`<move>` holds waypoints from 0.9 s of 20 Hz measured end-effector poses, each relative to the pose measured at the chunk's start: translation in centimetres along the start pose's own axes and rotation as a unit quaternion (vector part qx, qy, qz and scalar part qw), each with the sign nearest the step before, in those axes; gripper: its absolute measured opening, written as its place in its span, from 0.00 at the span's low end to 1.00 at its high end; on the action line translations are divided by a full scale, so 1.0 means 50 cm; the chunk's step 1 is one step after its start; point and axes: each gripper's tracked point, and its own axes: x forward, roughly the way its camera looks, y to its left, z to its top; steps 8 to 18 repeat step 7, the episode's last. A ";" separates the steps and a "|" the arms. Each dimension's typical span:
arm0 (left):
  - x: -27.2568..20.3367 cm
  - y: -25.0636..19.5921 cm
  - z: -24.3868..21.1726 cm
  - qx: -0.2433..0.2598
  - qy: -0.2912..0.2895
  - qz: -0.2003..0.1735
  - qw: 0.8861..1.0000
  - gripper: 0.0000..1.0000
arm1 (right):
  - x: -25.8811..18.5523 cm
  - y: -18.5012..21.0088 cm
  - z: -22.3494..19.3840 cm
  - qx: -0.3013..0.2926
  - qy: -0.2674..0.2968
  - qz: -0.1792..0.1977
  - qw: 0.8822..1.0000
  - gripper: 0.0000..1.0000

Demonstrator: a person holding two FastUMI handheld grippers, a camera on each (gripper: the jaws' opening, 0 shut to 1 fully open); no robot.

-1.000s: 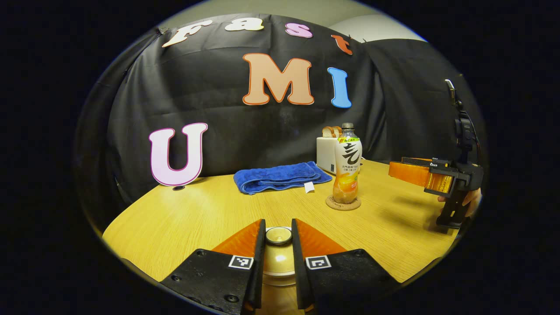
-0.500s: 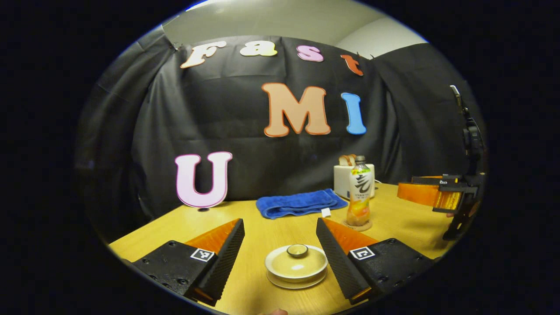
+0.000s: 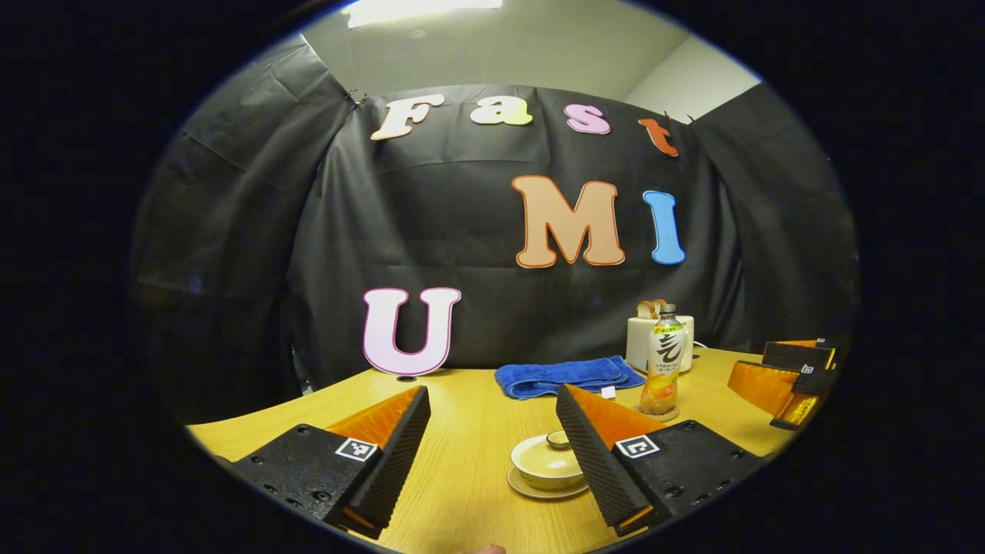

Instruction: Open the teacup lid with one hand, grasp the water bottle and pour water into the teacup with the other hand; after pouring, place the water bottle on the coaster and then close the teacup lid.

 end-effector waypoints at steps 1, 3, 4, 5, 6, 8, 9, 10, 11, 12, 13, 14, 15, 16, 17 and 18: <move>-0.004 0.000 0.001 -0.003 -0.001 0.001 1.000 0.96 | -0.007 0.004 0.000 -0.003 0.001 0.001 1.000 0.94; -0.009 -0.001 0.000 -0.007 -0.001 0.001 1.000 0.95 | -0.015 0.008 0.005 -0.010 -0.004 0.001 1.000 0.99; -0.010 0.000 0.002 -0.008 -0.001 0.002 1.000 0.95 | -0.018 0.004 0.010 -0.012 -0.005 -0.001 1.000 0.99; -0.011 0.001 0.004 -0.009 -0.002 0.004 1.000 0.95 | -0.022 0.005 0.014 -0.011 -0.006 -0.001 1.000 0.99; -0.014 0.001 0.007 -0.010 -0.003 0.004 1.000 0.95 | -0.024 0.003 0.018 -0.009 -0.008 -0.002 1.000 0.99; -0.016 0.000 0.010 -0.013 -0.005 0.004 1.000 0.95 | -0.024 0.002 0.023 -0.010 -0.011 -0.003 1.000 1.00; -0.016 0.000 0.010 -0.013 -0.005 0.004 1.000 0.95 | -0.024 0.002 0.023 -0.010 -0.011 -0.003 1.000 1.00; -0.016 0.000 0.010 -0.013 -0.005 0.004 1.000 0.95 | -0.024 0.002 0.023 -0.010 -0.011 -0.003 1.000 1.00; -0.016 0.000 0.010 -0.013 -0.005 0.004 1.000 0.95 | -0.024 0.002 0.023 -0.010 -0.011 -0.003 1.000 1.00; -0.016 0.000 0.010 -0.013 -0.005 0.004 1.000 0.95 | -0.024 0.002 0.023 -0.010 -0.011 -0.003 1.000 1.00; -0.016 0.000 0.010 -0.013 -0.005 0.004 1.000 0.95 | -0.024 0.002 0.023 -0.010 -0.011 -0.003 1.000 1.00; -0.016 0.000 0.010 -0.013 -0.005 0.004 1.000 0.95 | -0.024 0.002 0.023 -0.010 -0.011 -0.003 1.000 1.00; -0.016 0.000 0.010 -0.013 -0.005 0.004 1.000 0.95 | -0.024 0.002 0.023 -0.010 -0.011 -0.003 1.000 1.00; -0.016 0.000 0.010 -0.013 -0.005 0.004 1.000 0.95 | -0.024 0.002 0.023 -0.010 -0.011 -0.003 1.000 1.00; -0.016 0.000 0.010 -0.013 -0.005 0.004 1.000 0.95 | -0.024 0.002 0.023 -0.010 -0.011 -0.003 1.000 1.00; -0.016 0.000 0.010 -0.013 -0.005 0.004 1.000 0.95 | -0.024 0.002 0.023 -0.010 -0.011 -0.003 1.000 1.00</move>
